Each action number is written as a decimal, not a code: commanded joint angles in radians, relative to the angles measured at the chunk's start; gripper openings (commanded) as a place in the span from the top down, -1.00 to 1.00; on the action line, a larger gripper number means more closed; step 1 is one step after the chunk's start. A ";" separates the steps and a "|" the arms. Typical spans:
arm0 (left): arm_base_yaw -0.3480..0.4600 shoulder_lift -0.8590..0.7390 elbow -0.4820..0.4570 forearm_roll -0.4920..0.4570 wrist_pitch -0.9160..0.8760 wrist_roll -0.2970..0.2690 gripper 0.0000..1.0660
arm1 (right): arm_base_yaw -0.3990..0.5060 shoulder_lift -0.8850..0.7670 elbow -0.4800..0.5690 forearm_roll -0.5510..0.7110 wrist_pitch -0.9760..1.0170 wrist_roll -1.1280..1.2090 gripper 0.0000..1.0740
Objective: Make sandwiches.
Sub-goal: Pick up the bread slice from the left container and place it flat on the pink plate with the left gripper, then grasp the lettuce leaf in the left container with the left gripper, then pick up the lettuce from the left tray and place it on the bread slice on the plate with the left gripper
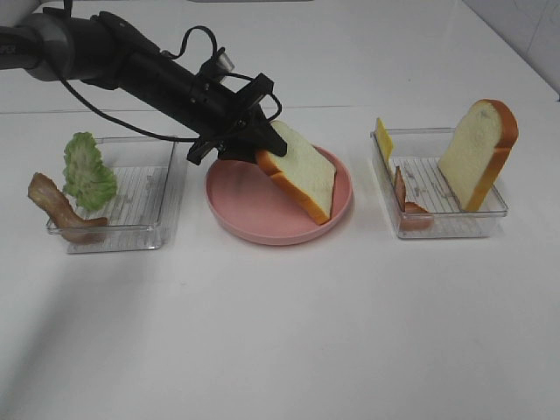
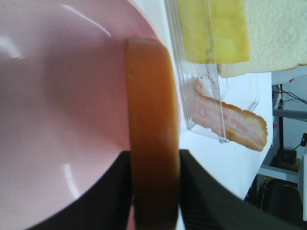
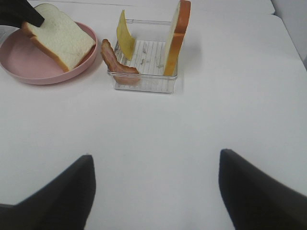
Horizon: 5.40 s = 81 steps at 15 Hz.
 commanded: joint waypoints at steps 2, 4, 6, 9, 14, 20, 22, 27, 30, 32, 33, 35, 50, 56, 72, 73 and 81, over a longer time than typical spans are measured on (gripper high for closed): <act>-0.009 -0.001 -0.001 0.001 0.034 -0.003 -0.45 | -0.006 -0.014 0.003 -0.001 -0.010 -0.004 -0.28; -0.009 0.000 -0.001 0.027 0.050 -0.003 -0.52 | -0.006 -0.014 0.003 -0.001 -0.010 -0.004 -0.28; -0.009 -0.022 -0.001 0.096 0.050 -0.003 -0.52 | -0.006 -0.014 0.003 -0.001 -0.010 -0.004 -0.28; -0.009 -0.081 -0.006 0.247 0.021 -0.025 -0.52 | -0.006 -0.014 0.003 -0.001 -0.010 -0.004 -0.28; -0.009 -0.168 -0.015 0.493 0.015 -0.169 -0.52 | -0.006 -0.014 0.003 -0.001 -0.010 -0.004 -0.28; -0.005 -0.397 -0.020 0.891 0.112 -0.481 -0.50 | -0.006 -0.014 0.003 -0.001 -0.010 -0.004 -0.28; 0.000 -0.444 -0.020 0.978 0.211 -0.518 -0.42 | -0.006 -0.014 0.003 -0.001 -0.010 -0.004 -0.28; 0.000 -0.459 -0.018 1.150 0.271 -0.580 -0.42 | -0.006 -0.014 0.003 -0.001 -0.010 -0.004 -0.28; 0.094 -0.444 -0.018 1.117 0.271 -0.603 -0.42 | -0.006 -0.014 0.003 -0.001 -0.010 -0.004 -0.28; 0.133 -0.425 -0.018 1.065 0.271 -0.597 -0.42 | -0.006 -0.014 0.003 -0.001 -0.010 -0.004 -0.28; 0.153 -0.408 -0.018 1.036 0.271 -0.584 -0.42 | -0.006 -0.014 0.003 -0.001 -0.010 -0.004 -0.28; 0.180 -0.362 -0.018 1.021 0.271 -0.571 -0.42 | -0.006 -0.014 0.003 -0.001 -0.010 -0.004 -0.28; 0.190 -0.142 -0.018 1.031 0.195 -0.530 -0.18 | -0.006 -0.014 0.003 -0.001 -0.010 -0.004 -0.28; 0.190 -0.142 -0.018 1.028 0.155 -0.530 0.48 | -0.006 -0.014 0.003 -0.001 -0.010 -0.004 -0.28; 0.190 -0.313 -0.019 0.825 0.047 -0.433 1.00 | -0.006 -0.014 0.003 -0.001 -0.010 -0.004 -0.28; 0.190 -0.323 -0.019 0.749 0.014 -0.397 1.00 | -0.006 -0.014 0.003 -0.001 -0.010 -0.004 -0.28; 0.061 -0.311 -0.017 0.281 -0.175 -0.171 1.00 | -0.006 -0.014 0.003 -0.001 -0.010 -0.004 -0.28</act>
